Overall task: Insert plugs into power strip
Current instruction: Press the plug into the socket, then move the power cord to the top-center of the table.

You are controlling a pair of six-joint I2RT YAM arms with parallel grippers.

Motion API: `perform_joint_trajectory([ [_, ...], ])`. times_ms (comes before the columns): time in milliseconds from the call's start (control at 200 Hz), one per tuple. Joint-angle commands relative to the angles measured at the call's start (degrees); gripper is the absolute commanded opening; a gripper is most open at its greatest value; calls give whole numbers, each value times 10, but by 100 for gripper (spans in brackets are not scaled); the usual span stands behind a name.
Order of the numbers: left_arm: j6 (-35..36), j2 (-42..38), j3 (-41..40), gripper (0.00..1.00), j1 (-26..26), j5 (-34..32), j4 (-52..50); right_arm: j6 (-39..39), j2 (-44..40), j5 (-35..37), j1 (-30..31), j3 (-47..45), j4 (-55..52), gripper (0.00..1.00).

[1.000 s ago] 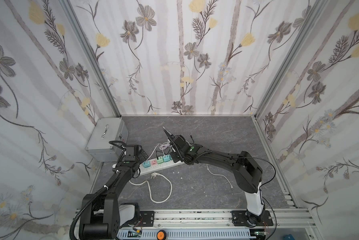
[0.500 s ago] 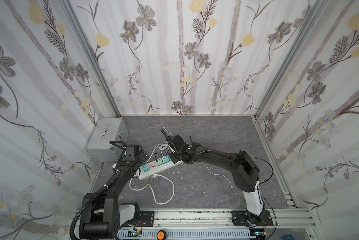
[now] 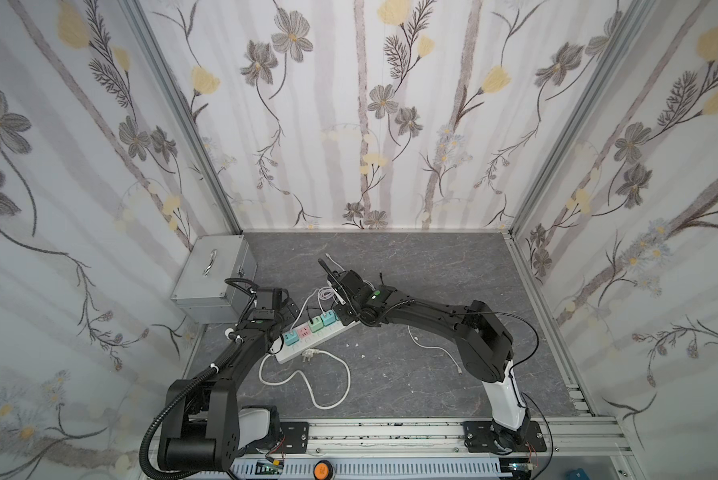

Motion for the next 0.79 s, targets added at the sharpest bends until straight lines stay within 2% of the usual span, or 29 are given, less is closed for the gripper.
perform_joint_trajectory([
  [0, 12, 17, 17, 100, -16, -24, 7, -2, -12, -5, -5, -42, -132, 11],
  [100, 22, 25, 39, 100, -23, -46, 1, 9, -66, -43, -20, -67, -77, 27],
  [200, 49, 8, 69, 100, -22, -107, -13, 2, -141, -66, -27, -100, 2, 47],
  [305, 87, -18, 95, 100, -22, -148, -13, -10, -216, -66, -41, -140, 58, 54],
  [445, 159, -39, 76, 100, -14, -128, 46, -7, -351, -12, -91, -261, 158, 64],
  [485, 170, -39, 66, 100, -6, -126, 59, 1, -399, 13, -107, -303, 188, 75],
  [500, 172, -38, 62, 100, -2, -127, 63, 4, -413, 22, -128, -319, 197, 82],
  [515, 172, -37, 58, 100, 2, -128, 66, 6, -426, 30, -141, -335, 206, 96],
  [525, 170, -36, 56, 100, 4, -128, 66, 8, -437, 35, -148, -345, 212, 99],
  [605, 154, -32, 51, 100, 27, -90, 52, 33, -498, 65, -215, -416, 223, 99],
  [720, 126, -25, 48, 100, 20, 17, 49, 59, -551, 74, -301, -481, 205, 99],
  [790, 110, -17, 57, 100, -1, 9, 24, 73, -572, 61, -339, -511, 204, 99],
])
